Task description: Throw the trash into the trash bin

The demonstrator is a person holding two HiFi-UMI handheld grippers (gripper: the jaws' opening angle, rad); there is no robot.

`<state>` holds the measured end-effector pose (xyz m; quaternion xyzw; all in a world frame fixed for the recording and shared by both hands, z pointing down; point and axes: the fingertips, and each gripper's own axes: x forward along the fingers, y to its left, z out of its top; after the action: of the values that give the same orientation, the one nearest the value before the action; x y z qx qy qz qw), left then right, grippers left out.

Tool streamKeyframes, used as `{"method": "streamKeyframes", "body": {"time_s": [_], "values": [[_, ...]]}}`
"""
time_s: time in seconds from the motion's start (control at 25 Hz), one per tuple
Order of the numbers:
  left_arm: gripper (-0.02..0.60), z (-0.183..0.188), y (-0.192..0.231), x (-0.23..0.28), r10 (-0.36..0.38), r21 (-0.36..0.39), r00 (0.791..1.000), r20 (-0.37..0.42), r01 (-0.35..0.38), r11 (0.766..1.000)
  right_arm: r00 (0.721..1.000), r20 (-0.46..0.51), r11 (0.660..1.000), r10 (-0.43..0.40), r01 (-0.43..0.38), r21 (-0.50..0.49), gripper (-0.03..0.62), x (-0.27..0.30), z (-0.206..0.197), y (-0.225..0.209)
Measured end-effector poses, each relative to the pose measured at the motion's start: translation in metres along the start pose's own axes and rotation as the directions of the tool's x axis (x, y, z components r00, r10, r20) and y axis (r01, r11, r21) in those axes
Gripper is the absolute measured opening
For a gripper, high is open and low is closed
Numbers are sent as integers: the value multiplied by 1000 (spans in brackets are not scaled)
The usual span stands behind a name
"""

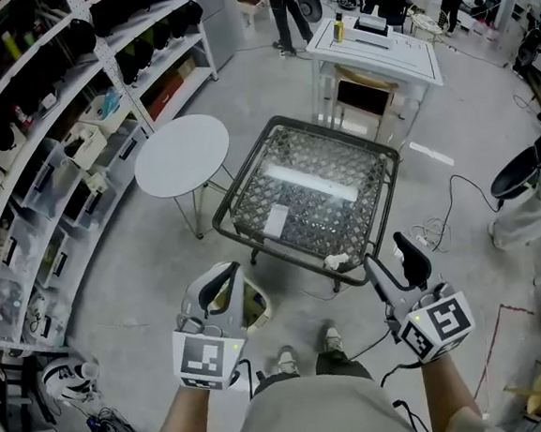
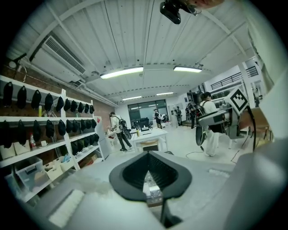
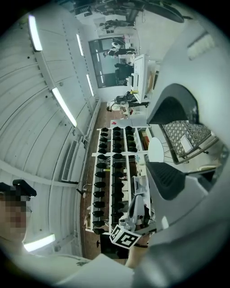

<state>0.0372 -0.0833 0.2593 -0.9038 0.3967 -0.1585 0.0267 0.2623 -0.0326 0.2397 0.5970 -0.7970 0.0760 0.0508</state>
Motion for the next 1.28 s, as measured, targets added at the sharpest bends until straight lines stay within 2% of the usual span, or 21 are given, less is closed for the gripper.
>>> {"method": "streamKeyframes", "body": {"time_s": [0.16, 0.28, 0.44, 0.56, 0.72, 0.96, 1.28], "values": [[2, -10, -8, 37, 20, -10, 999, -35, -20, 1000, 997, -59, 999, 50, -49, 21, 265, 29, -27, -33], [2, -32, -11, 66, 32, 4, 997, -75, -32, 999, 988, -126, 996, 91, -87, 37, 265, 57, -58, -48], [2, -75, -13, 103, 19, -72, 984, -179, -33, 997, 974, -194, 993, 121, -116, 35, 265, 95, -105, -62], [2, -100, -16, 120, 18, -84, 970, -240, -39, 996, 957, -249, 989, 150, -143, 47, 267, 116, -146, -66], [2, -132, -21, 139, 9, -147, 955, -296, -55, 988, 919, -350, 983, 183, -164, 82, 267, 136, -206, -71], [2, -173, -21, 155, 59, -167, 932, -358, -126, 978, 856, -480, 981, 193, -156, 117, 267, 153, -294, -78], [2, -236, -40, 154, 14, -229, 892, -453, -132, 964, 739, -642, 978, 206, -128, 166, 276, 153, -401, -74]]}}
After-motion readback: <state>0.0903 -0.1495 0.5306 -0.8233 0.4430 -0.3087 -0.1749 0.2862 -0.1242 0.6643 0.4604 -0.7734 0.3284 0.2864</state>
